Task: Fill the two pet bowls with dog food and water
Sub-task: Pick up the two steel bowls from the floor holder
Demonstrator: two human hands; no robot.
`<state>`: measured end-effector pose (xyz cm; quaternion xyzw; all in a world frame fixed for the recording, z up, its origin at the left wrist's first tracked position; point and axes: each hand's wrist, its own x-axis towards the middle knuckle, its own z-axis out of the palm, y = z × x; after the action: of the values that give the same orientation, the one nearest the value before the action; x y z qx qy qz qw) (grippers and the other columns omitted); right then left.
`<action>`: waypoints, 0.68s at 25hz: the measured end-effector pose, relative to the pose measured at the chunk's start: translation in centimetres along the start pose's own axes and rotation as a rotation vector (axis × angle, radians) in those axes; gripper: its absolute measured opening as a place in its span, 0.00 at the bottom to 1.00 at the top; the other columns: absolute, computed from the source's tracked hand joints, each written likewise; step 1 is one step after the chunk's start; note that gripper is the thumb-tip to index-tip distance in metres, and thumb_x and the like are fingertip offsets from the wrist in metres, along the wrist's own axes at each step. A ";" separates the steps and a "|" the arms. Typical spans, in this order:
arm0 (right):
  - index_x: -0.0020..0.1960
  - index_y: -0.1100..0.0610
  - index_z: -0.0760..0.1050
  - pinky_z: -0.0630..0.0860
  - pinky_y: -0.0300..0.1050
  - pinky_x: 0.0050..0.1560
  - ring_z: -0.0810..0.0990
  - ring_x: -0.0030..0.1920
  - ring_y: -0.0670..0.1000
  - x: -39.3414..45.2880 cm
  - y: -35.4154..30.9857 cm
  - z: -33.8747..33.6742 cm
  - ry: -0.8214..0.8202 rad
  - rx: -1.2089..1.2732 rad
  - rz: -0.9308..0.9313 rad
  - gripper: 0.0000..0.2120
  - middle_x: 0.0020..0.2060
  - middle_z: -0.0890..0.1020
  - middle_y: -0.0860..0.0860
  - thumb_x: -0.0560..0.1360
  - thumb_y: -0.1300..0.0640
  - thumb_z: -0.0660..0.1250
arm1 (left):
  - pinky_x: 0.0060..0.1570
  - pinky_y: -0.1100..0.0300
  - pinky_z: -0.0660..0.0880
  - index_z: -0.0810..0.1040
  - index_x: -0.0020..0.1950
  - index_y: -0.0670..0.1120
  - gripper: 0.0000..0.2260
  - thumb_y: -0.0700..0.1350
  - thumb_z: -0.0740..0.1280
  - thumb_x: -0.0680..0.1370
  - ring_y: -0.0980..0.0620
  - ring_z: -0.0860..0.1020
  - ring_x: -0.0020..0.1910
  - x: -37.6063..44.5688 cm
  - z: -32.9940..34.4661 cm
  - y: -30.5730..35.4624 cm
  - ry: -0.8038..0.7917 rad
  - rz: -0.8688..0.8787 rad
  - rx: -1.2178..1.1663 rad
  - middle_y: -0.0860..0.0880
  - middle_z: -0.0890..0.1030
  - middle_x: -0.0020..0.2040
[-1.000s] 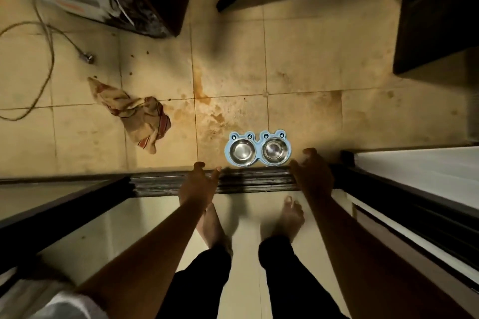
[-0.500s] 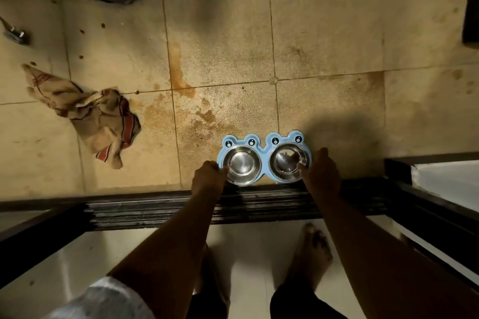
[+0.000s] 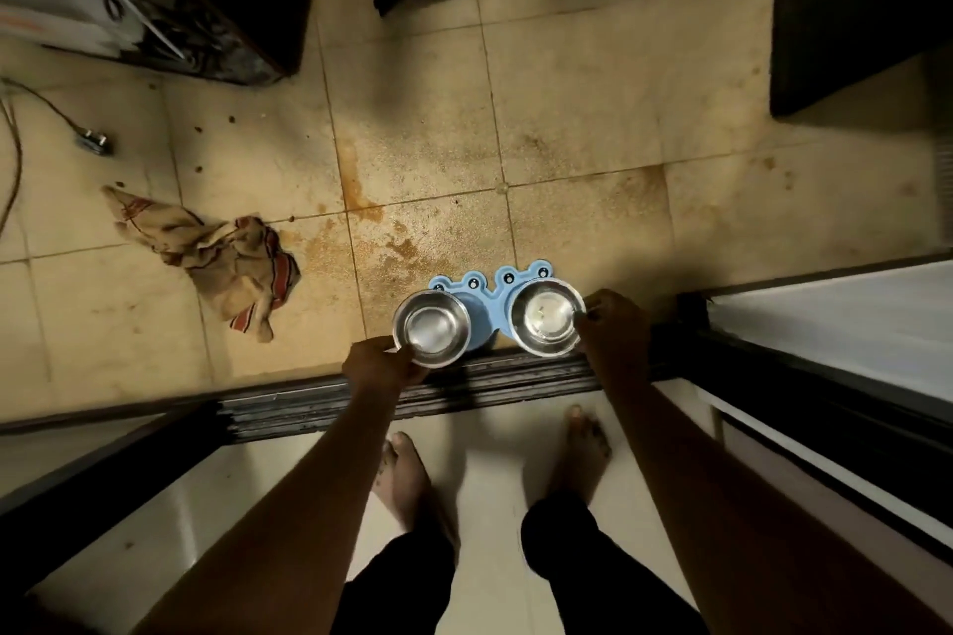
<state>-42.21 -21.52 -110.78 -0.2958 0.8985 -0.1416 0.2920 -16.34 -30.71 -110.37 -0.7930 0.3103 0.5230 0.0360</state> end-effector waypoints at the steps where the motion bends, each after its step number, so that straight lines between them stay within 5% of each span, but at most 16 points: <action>1: 0.37 0.61 0.82 0.76 0.47 0.39 0.83 0.36 0.60 -1.2 -1.2 -1.9 0.010 0.003 -0.038 0.04 0.34 0.85 0.58 0.68 0.60 0.70 | 0.48 0.49 0.82 0.85 0.46 0.41 0.08 0.40 0.75 0.69 0.44 0.86 0.36 -2.3 -1.5 1.0 -0.007 0.015 -0.032 0.45 0.85 0.30; 4: 0.38 0.60 0.82 0.81 0.48 0.38 0.84 0.34 0.53 -4.9 -5.2 -7.5 -0.025 0.136 -0.042 0.10 0.32 0.83 0.51 0.72 0.56 0.65 | 0.33 0.60 0.82 0.84 0.39 0.42 0.03 0.36 0.72 0.73 0.53 0.84 0.30 -9.7 -6.4 3.4 0.023 0.165 -0.105 0.52 0.82 0.25; 6: 0.41 0.57 0.83 0.81 0.42 0.34 0.83 0.30 0.42 -8.2 -8.6 -11.7 -0.038 0.308 0.037 0.05 0.30 0.82 0.43 0.74 0.61 0.69 | 0.26 0.68 0.76 0.84 0.45 0.40 0.03 0.37 0.70 0.75 0.59 0.81 0.25 -15.1 -9.8 5.1 0.056 0.283 -0.157 0.49 0.83 0.29; 9: 0.39 0.53 0.82 0.84 0.46 0.31 0.85 0.32 0.48 -13.5 -13.4 -18.0 0.031 0.653 0.214 0.09 0.33 0.84 0.49 0.74 0.66 0.72 | 0.32 0.65 0.79 0.85 0.48 0.43 0.04 0.41 0.70 0.76 0.55 0.83 0.27 -22.1 -15.0 7.5 0.059 0.406 -0.173 0.50 0.84 0.30; 12: 0.46 0.61 0.82 0.85 0.46 0.33 0.84 0.35 0.54 -18.8 -17.1 -24.9 0.093 0.842 0.251 0.04 0.36 0.85 0.55 0.73 0.68 0.73 | 0.38 0.57 0.83 0.84 0.48 0.43 0.04 0.42 0.71 0.76 0.51 0.84 0.30 -29.2 -20.6 10.5 0.011 0.491 -0.243 0.50 0.84 0.32; 17: 0.53 0.68 0.82 0.84 0.47 0.34 0.83 0.31 0.54 -26.8 -20.4 -36.6 0.203 1.007 0.302 0.11 0.37 0.83 0.62 0.72 0.65 0.76 | 0.30 0.66 0.79 0.82 0.50 0.31 0.10 0.38 0.70 0.76 0.46 0.81 0.34 -41.5 -28.9 14.5 -0.035 0.596 -0.334 0.37 0.80 0.41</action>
<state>-37.80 -18.15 -61.34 0.0284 0.7757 -0.5393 0.3266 -11.52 -34.53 -58.18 -0.6532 0.4380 0.5676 -0.2434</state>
